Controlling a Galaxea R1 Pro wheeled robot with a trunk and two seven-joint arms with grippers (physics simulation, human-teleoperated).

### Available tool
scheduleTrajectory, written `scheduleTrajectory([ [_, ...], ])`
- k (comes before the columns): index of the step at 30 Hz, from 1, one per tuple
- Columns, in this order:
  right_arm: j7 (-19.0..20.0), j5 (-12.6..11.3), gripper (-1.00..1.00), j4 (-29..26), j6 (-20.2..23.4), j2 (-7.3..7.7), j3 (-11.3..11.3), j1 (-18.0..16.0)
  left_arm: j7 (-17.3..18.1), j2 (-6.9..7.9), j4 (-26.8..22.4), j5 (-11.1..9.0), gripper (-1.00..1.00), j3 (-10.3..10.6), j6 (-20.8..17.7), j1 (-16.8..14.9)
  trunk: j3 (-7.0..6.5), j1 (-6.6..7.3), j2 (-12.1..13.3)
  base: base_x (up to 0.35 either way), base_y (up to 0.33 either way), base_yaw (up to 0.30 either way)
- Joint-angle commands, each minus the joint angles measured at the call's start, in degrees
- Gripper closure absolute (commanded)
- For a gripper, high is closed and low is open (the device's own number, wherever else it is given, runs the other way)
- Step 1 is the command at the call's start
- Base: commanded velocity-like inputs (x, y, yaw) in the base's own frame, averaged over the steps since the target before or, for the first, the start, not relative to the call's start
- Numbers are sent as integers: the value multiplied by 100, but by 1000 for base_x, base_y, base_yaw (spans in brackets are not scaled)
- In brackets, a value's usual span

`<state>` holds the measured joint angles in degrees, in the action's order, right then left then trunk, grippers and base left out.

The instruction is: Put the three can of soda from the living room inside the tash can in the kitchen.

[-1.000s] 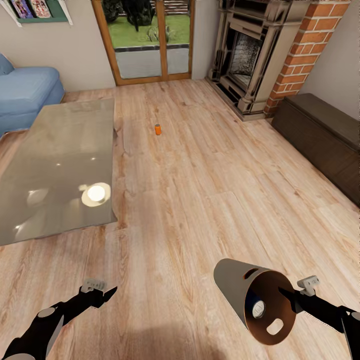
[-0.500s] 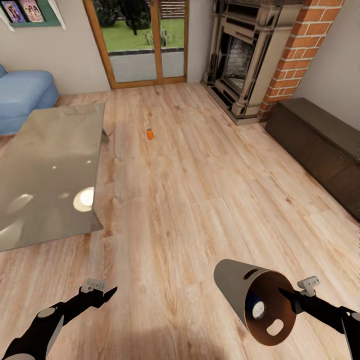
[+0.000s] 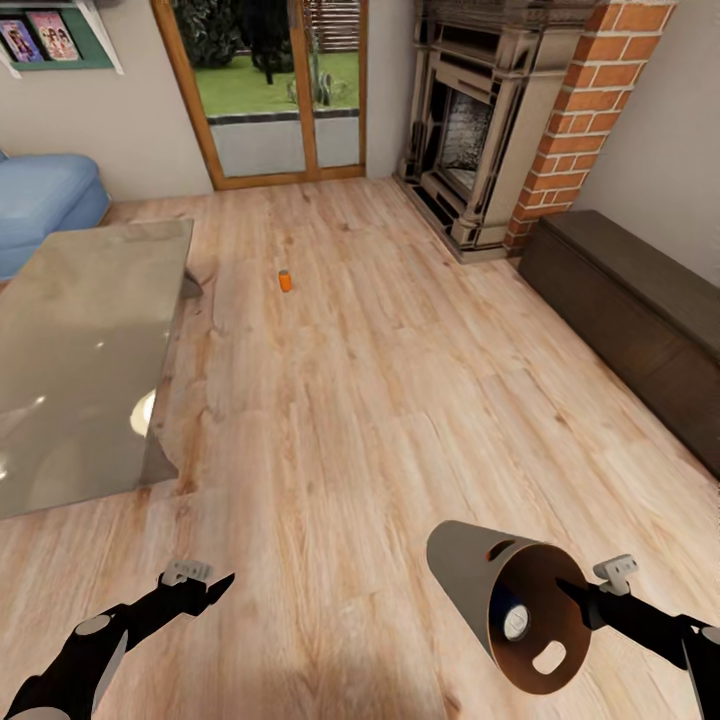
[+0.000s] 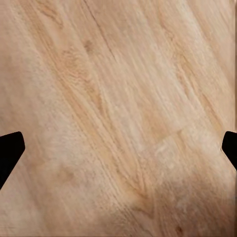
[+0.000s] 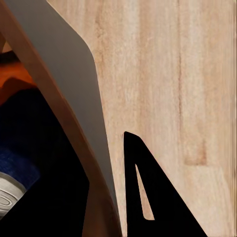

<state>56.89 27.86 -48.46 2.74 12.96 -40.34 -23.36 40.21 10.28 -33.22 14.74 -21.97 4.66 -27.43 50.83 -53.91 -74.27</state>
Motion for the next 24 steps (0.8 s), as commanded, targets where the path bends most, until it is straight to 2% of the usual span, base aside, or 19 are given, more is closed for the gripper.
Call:
scheduleTrajectory([
  [1,15,-28,100,18,6,1,3,-2,0,0,0,-2,-100,0,0,-1,-10,0,0,193,-281,56],
  [15,6,-28,100,73,-8,-1,7,-2,-4,0,0,1,-100,0,-3,-2,-129,0,0,221,-257,106],
  [24,-180,-27,100,76,-9,-4,8,-2,-5,0,1,2,-100,0,-8,-1,-143,0,0,247,-235,27],
])
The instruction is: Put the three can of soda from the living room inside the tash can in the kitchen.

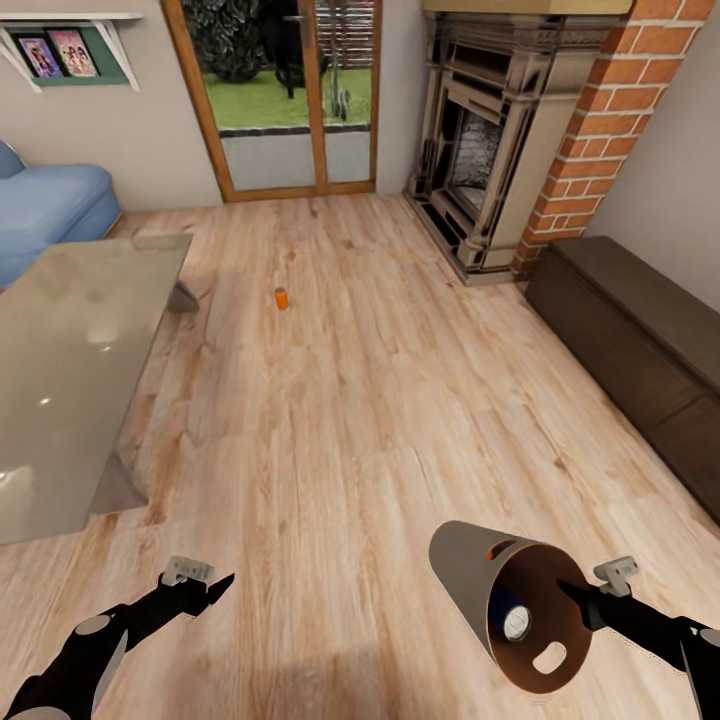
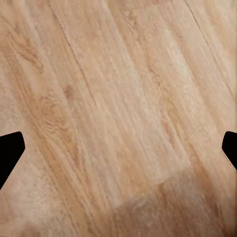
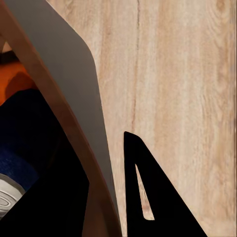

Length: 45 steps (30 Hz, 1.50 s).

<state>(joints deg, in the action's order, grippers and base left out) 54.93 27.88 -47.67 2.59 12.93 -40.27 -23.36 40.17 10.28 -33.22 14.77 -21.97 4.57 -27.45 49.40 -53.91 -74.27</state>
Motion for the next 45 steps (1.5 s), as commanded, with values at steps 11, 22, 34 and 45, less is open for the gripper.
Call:
scheduleTrajectory([
  [11,-33,-29,100,3,8,-1,2,-1,0,0,5,-1,-100,0,1,2,-1,0,0,253,-228,8],
  [22,-34,-28,100,78,5,-1,1,-1,0,0,5,-5,-100,0,7,1,-45,0,0,254,-226,131],
  [34,-34,-29,100,108,4,-1,1,-1,0,0,8,-4,-100,0,9,3,-134,0,0,253,-226,153],
  [45,-34,-23,100,115,4,-53,1,-1,-16,0,8,0,-100,0,1,0,-220,0,0,255,-222,144],
])
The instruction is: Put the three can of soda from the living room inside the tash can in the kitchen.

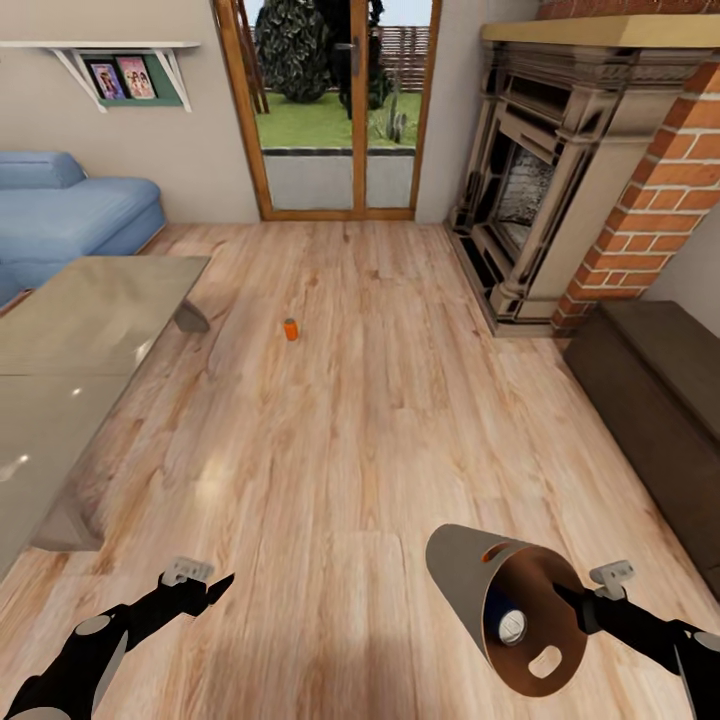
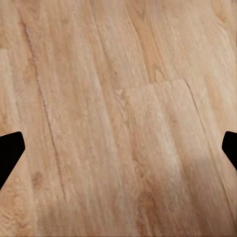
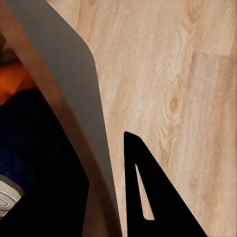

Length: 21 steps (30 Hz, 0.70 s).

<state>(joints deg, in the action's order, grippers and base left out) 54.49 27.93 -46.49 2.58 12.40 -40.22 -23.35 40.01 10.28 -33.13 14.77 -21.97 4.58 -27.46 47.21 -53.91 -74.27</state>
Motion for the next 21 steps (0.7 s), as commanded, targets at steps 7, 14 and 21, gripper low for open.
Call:
scheduleTrajectory([
  [7,7,-24,100,-3,3,-43,-5,-2,-10,0,0,-2,-100,0,-1,1,-55,0,0,262,-215,142],
  [14,3,-24,100,-3,5,-53,-4,-2,-11,0,0,0,-100,0,-1,1,-110,0,0,273,-199,140],
  [21,0,-30,100,-4,5,-49,-4,-2,-11,0,0,-7,-100,0,-1,3,-159,0,0,289,-168,124],
])
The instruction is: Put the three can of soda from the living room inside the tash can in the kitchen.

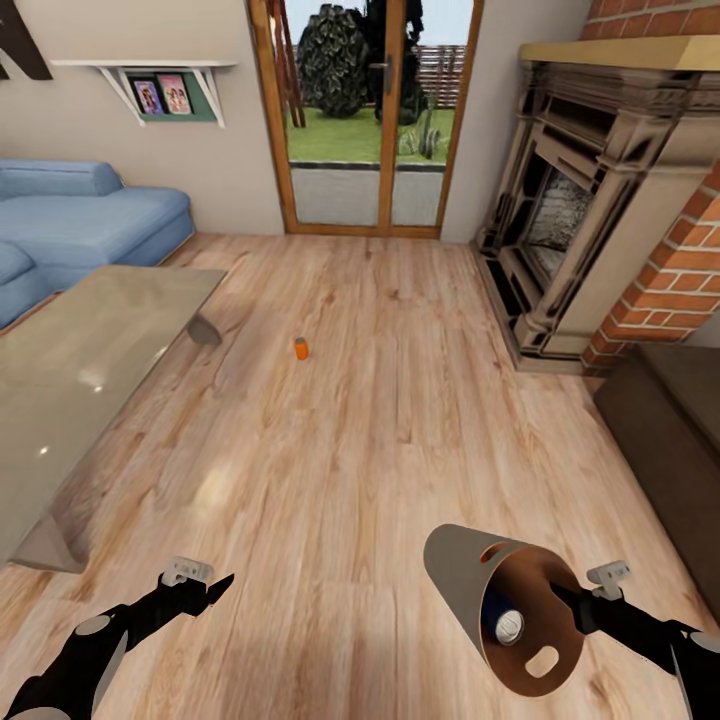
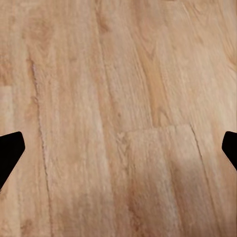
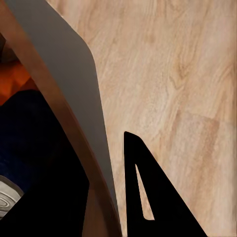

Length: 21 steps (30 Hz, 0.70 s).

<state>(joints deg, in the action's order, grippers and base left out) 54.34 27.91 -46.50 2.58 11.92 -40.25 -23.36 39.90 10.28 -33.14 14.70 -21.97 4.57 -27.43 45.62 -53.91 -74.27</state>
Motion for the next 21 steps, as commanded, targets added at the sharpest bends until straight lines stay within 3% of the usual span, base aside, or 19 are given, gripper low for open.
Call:
scheduleTrajectory([
  [1,16,-29,100,-4,5,0,0,-2,0,0,0,0,-100,0,0,0,-4,0,0,303,-135,58],
  [21,15,-32,100,-4,5,-14,0,-2,0,0,0,-2,-100,0,0,-3,-90,0,0,315,-95,5],
])
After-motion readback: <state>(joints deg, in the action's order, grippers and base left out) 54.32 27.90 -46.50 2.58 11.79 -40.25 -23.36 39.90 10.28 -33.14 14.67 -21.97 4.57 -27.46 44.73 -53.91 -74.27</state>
